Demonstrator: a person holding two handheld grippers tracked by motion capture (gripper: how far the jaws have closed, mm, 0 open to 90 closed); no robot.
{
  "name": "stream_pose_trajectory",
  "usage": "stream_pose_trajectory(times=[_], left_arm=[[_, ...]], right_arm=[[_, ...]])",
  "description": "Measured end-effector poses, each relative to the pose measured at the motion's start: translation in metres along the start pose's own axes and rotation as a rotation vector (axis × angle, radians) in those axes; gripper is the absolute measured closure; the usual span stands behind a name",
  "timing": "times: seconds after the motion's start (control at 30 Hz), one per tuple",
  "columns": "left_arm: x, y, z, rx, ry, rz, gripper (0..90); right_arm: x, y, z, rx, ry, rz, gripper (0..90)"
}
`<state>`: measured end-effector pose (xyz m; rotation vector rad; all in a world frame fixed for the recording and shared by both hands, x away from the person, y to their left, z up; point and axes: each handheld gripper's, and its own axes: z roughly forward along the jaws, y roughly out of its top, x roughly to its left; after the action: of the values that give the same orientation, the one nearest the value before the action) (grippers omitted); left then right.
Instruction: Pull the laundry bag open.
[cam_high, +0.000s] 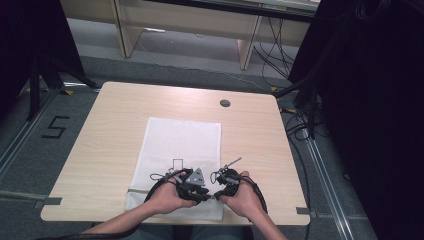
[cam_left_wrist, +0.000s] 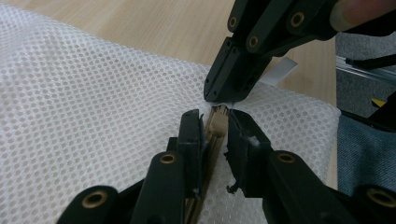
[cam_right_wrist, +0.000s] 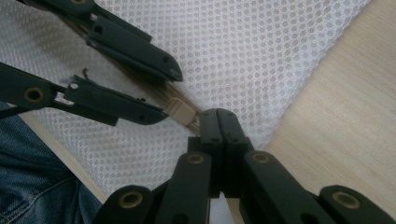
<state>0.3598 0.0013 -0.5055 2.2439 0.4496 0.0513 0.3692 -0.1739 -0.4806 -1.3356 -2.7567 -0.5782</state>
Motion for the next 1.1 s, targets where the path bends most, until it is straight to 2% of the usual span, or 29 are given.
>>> stream_pose_trajectory(times=[0.03, 0.07, 0.1, 0.13, 0.17, 0.3, 0.33, 0.37, 0.43, 0.47, 0.5, 0.6, 0.63, 0.67, 0.7, 0.73, 0.8, 0.83, 0.87, 1.07, 1.1], left_arm=[[0.001, 0.000, 0.000, 0.010, 0.004, 0.011, 74.9], [0.000, 0.000, 0.002, -0.002, -0.001, 0.002, 74.8], [0.000, 0.000, 0.002, 0.000, -0.001, 0.017, 74.8], [-0.001, -0.001, 0.004, -0.008, -0.009, -0.002, 74.9], [-0.001, 0.000, 0.004, -0.005, -0.006, 0.001, 74.9], [-0.003, 0.001, 0.009, 0.006, -0.005, 0.022, 75.1], [-0.002, 0.002, 0.010, 0.005, -0.010, 0.041, 75.2], [-0.003, 0.002, 0.010, 0.006, -0.011, 0.016, 75.4], [-0.003, 0.002, 0.012, 0.001, -0.012, 0.015, 76.2], [-0.002, 0.003, 0.012, 0.007, -0.006, 0.038, 76.8], [-0.004, 0.002, 0.012, 0.008, 0.000, 0.030, 77.5], [-0.005, 0.003, 0.012, 0.008, 0.006, 0.054, 80.6], [-0.005, 0.003, 0.011, 0.023, 0.012, 0.057, 80.9], [-0.006, 0.003, 0.012, 0.015, 0.010, 0.046, 81.0], [-0.005, 0.004, 0.011, 0.016, 0.011, 0.064, 81.2], [-0.007, 0.003, 0.011, 0.016, 0.013, 0.039, 81.3], [-0.007, 0.004, 0.011, 0.011, 0.009, 0.028, 81.5], [-0.007, 0.004, 0.011, 0.011, 0.007, 0.026, 81.6], [-0.007, 0.004, 0.011, 0.014, 0.003, 0.024, 81.6], [-0.007, 0.004, 0.010, 0.011, 0.004, 0.013, 81.6], [-0.006, 0.004, 0.009, 0.011, 0.004, 0.025, 81.6]], right_arm=[[0.000, 0.000, 0.000, -0.001, -0.001, -0.002, 90.0], [0.000, 0.000, 0.000, -0.001, -0.001, -0.002, 90.0], [0.000, 0.000, 0.000, -0.001, -0.001, -0.001, 90.0], [0.000, 0.000, 0.000, 0.000, 0.000, 0.000, 90.0], [0.000, 0.000, 0.000, 0.001, 0.001, 0.002, 90.0], [0.000, 0.000, 0.000, 0.001, -0.001, 0.003, 90.0], [0.000, 0.000, 0.000, 0.000, 0.000, 0.003, 90.0], [0.000, 0.000, 0.000, 0.000, 0.000, 0.004, 90.0], [0.000, 0.000, 0.000, 0.000, 0.000, 0.003, 90.0], [0.000, 0.000, 0.000, 0.000, -0.001, 0.003, 90.0], [0.000, 0.000, 0.000, 0.002, -0.002, 0.005, 90.0], [0.000, 0.000, 0.000, 0.000, -0.002, 0.006, 90.0], [0.000, 0.000, 0.000, 0.001, 0.000, 0.008, 90.0], [0.000, 0.000, 0.000, 0.001, 0.001, 0.009, 90.0], [0.000, 0.000, 0.000, 0.003, -0.001, 0.013, 90.0], [0.000, 0.000, 0.000, 0.001, 0.002, 0.010, 90.0], [0.000, 0.000, 0.000, 0.002, -0.001, 0.006, 90.0], [0.002, 0.000, 0.000, 0.010, -0.001, 0.015, 90.0], [0.000, 0.000, 0.001, 0.004, -0.009, -0.011, 90.0], [0.000, 0.000, 0.000, 0.006, 0.001, 0.007, 90.0], [0.000, 0.000, 0.000, 0.005, 0.002, 0.009, 90.0]])
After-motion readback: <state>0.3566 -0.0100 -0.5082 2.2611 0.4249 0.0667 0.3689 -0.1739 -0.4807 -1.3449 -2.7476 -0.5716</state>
